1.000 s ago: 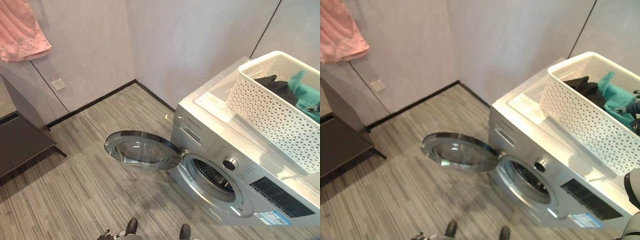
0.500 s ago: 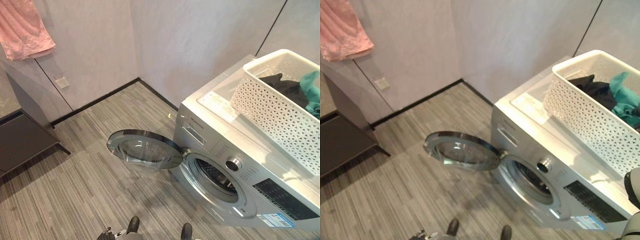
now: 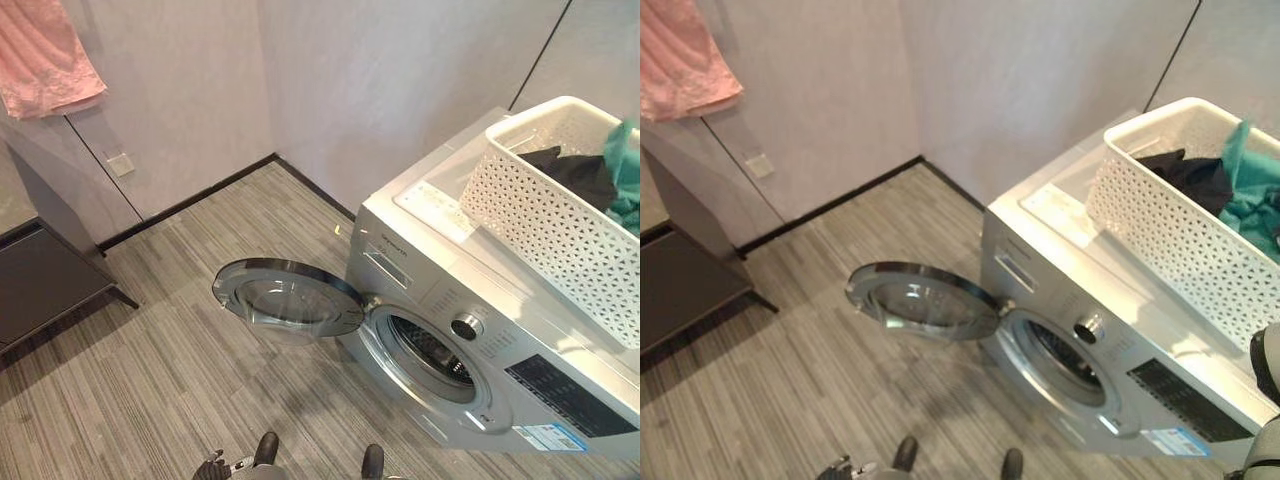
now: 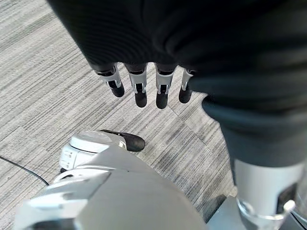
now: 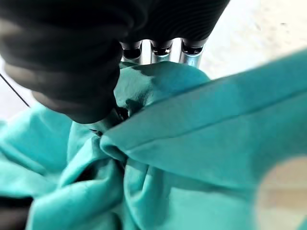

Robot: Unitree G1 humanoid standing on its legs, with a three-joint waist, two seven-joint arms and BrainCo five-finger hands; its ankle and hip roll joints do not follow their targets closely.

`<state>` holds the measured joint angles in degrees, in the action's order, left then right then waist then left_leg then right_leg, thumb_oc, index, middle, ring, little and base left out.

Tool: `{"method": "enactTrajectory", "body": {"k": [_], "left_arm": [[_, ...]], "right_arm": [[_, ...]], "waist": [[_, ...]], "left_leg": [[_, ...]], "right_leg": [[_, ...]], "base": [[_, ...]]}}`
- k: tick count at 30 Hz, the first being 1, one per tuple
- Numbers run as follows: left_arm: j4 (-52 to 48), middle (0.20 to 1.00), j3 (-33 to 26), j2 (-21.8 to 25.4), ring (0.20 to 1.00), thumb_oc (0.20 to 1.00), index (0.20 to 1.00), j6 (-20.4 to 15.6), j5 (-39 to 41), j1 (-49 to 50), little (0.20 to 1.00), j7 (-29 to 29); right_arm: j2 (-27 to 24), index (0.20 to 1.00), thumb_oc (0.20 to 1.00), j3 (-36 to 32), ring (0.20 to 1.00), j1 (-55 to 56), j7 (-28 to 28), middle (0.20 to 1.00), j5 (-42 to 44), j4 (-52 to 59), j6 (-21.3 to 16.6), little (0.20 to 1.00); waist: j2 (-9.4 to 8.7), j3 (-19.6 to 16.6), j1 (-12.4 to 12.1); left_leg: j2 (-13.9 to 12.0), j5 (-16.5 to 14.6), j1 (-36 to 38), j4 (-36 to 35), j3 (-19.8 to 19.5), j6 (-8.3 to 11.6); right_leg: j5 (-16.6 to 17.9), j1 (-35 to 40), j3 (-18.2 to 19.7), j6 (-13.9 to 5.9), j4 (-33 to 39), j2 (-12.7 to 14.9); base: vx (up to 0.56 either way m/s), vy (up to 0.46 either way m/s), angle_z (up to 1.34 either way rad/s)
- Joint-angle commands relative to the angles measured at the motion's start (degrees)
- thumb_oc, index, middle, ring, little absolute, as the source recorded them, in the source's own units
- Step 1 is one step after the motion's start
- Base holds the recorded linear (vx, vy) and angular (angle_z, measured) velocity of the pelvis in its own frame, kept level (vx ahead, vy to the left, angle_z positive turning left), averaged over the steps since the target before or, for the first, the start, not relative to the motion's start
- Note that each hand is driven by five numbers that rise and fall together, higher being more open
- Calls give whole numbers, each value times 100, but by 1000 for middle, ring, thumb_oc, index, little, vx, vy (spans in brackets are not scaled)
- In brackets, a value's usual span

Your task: Grab the laundry basket,head to the washer,open it,put in the laundry and shut it.

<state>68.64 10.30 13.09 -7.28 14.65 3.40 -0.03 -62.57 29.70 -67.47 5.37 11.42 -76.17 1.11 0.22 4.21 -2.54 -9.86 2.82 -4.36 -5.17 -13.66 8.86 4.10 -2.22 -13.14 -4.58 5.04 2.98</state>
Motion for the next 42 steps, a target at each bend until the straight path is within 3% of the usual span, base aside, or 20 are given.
{"method": "enactTrajectory", "body": {"k": [1, 10, 16, 26, 42], "left_arm": [[368, 1000, 230, 290, 1000, 1000, 1000, -86, -73, -293, 1000, 177], [501, 1000, 266, 274, 1000, 1000, 1000, -88, -82, -333, 1000, 251], [657, 1000, 174, 288, 1000, 1000, 1000, -63, -14, -342, 1000, 417], [683, 1000, 166, 322, 1000, 1000, 1000, -60, -50, -330, 1000, 462], [693, 1000, 122, 232, 1000, 1000, 1000, -87, -88, -251, 1000, 369]], "right_arm": [[-263, 200, 200, 65, 200, -926, -503, 200, 616, 256, -340, 200], [-299, 200, 200, 189, 200, -1698, -1005, 200, 1238, 632, -553, 200], [-293, 200, 200, 233, 200, -2355, -1658, 200, 1459, 905, -725, 200], [-310, 200, 200, 639, 200, -2622, -1523, 200, 1193, 364, -534, 200], [-454, 200, 200, 532, 200, -2067, -1315, 200, 893, 670, -529, 200]], "waist": [[-559, -241, -41], [-673, -381, 13], [-725, -476, -15], [-721, -530, 1], [-628, -486, 135]], "left_leg": [[89, -562, 811, 17, 666, -340], [72, -610, 922, 19, 696, -348], [103, -684, 1003, 57, 678, -371], [134, -713, 1049, 55, 687, -382], [174, -749, 1098, 30, 784, -424]], "right_leg": [[-317, 69, 484, -228, -4, 305], [-339, 145, 513, -212, -36, 295], [-363, 207, 516, -209, -87, 309], [-361, 241, 510, -212, -97, 328], [-321, 204, 644, -241, -82, 363]], "base": [[-6, 31, -2], [0, 0, 0], [4, 34, 0], [-1, 4, 0], [0, 5, -4]]}}
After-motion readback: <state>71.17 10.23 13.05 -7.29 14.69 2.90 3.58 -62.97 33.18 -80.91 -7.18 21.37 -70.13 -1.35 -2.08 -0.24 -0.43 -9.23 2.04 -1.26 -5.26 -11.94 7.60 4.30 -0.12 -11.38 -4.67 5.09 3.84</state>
